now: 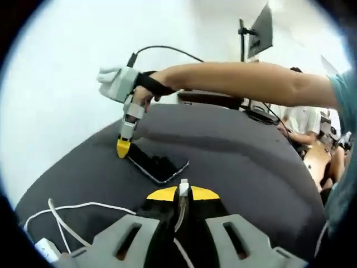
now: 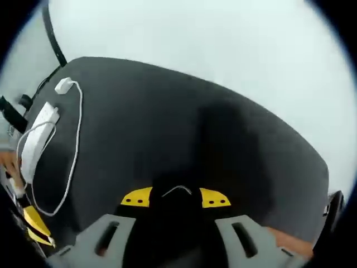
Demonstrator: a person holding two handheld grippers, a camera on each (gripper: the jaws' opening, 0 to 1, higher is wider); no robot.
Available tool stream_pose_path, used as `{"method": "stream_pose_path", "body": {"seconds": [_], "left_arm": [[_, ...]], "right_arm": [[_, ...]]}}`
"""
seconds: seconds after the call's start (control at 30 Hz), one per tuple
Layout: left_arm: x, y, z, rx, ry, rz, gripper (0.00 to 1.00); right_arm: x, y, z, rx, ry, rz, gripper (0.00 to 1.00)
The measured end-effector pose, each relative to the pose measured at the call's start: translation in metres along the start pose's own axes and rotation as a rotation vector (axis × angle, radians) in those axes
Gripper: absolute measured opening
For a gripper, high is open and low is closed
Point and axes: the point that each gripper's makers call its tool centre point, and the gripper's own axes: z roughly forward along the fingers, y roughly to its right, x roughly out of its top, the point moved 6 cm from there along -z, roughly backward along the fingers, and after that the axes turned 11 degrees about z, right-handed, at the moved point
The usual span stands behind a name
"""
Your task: Connect the charging cable to the phone, plug the charger into the socket, and turn on the power strip switch to charge the phone.
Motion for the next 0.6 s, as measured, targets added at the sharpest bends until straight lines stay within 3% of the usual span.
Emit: {"method": "stream_pose_path", "body": {"seconds": [0.13, 0.3, 0.37, 0.47, 0.6], "left_arm": [[0.012, 0.015, -0.021, -0.148, 0.028, -0.071, 0.05], [0.008, 0.029, -0.041, -0.144, -0.010, -0.039, 0.05], [0.006, 0.044, -0.047, -0.162, 0.000, -0.057, 0.05], [0.005, 0.064, -0.055, -0.162, 0.006, -0.057, 0.05], [0.004, 0.075, -0.059, -0.163, -0.003, -0.054, 0.04]], "right_arm": [[-0.018, -0.008, -0.011, -0.001, 0.003, -0.018, 0.28], [-0.047, -0.022, -0.026, -0.001, -0.011, -0.060, 0.27], [-0.056, -0.027, -0.031, -0.002, -0.007, -0.090, 0.27], [-0.083, -0.044, -0.044, -0.007, -0.006, -0.115, 0.26], [-0.105, -0.053, -0.055, 0.002, -0.017, -0.130, 0.26]]}}
